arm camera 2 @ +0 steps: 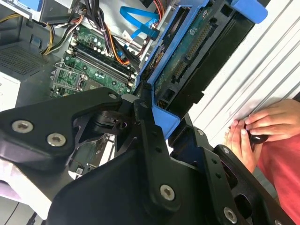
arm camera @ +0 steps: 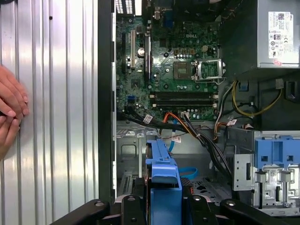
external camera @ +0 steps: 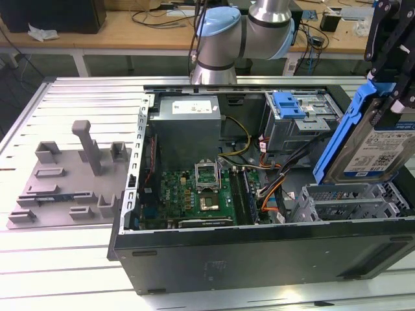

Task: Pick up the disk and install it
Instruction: 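Insert the disk into the insertion slot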

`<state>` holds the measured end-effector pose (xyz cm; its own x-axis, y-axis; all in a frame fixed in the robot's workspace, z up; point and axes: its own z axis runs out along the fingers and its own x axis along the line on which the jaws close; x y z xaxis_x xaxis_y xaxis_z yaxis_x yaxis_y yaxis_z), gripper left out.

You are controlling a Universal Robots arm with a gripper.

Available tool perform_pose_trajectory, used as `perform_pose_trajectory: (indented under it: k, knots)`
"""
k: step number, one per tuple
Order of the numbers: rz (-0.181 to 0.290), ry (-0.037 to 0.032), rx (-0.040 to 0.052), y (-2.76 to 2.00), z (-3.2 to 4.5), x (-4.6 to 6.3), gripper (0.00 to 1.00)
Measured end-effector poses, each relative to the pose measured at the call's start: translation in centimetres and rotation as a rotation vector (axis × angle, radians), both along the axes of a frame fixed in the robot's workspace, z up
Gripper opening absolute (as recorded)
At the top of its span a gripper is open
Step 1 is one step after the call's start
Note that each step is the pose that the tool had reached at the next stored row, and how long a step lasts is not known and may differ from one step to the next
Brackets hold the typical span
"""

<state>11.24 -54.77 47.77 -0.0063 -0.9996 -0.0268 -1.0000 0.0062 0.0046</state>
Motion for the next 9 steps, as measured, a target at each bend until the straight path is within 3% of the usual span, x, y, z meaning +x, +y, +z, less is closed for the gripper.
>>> perform_pose_trajectory:
  k: [9]
  knots:
    - [0.008,0.0,-0.0002,0.11,-0.48,0.02,0.37]
